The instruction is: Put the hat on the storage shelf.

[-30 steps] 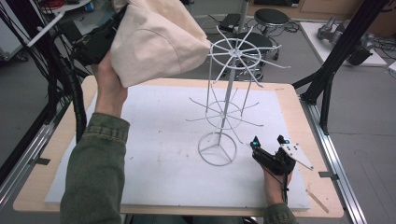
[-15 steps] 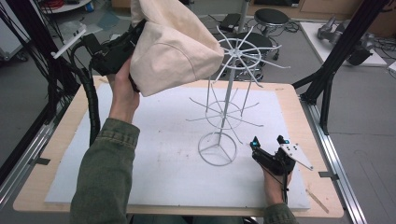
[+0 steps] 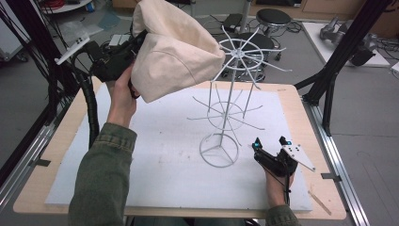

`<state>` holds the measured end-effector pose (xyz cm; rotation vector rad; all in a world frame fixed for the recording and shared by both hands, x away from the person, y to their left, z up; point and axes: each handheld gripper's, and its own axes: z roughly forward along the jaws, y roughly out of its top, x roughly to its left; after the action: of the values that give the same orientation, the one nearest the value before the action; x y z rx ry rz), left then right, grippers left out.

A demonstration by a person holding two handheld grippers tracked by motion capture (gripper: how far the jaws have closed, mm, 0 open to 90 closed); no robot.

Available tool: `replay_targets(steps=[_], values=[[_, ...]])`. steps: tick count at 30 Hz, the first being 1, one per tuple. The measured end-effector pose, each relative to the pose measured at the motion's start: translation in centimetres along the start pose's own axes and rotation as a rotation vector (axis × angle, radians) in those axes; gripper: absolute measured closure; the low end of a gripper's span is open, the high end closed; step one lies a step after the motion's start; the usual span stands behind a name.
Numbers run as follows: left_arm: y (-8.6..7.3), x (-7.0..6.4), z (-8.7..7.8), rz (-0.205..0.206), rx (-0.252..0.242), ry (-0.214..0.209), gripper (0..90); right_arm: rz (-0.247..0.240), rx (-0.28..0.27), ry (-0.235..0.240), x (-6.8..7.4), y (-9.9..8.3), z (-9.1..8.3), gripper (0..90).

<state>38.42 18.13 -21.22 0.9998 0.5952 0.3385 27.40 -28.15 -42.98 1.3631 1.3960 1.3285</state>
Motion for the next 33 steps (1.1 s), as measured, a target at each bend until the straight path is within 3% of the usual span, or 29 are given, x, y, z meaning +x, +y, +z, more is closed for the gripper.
replay_targets(steps=[13, 18, 26, 30, 33], values=[[-2.7, 1.2, -1.1, 0.017, 0.063, 0.004, 73.0, 0.005, -0.001, -0.001, 0.0, 0.0, 0.0, 6.1], [-3.9, 0.5, -1.7, 0.097, 0.117, 0.023, 72.6, 0.008, -0.002, -0.002, 0.0, 0.0, -0.1, 6.2], [-6.7, -0.1, -2.4, 0.177, 0.171, 0.054, 71.9, 0.003, -0.005, -0.004, 0.0, 0.0, -0.1, 6.1], [-7.8, -0.4, -2.4, 0.163, 0.188, 0.034, 71.7, 0.007, -0.002, -0.006, 0.0, 0.0, 0.0, 6.2], [-8.4, -0.8, -2.3, 0.194, 0.219, 0.037, 70.9, 0.003, -0.004, -0.005, -0.1, 0.0, 0.0, 6.1]])
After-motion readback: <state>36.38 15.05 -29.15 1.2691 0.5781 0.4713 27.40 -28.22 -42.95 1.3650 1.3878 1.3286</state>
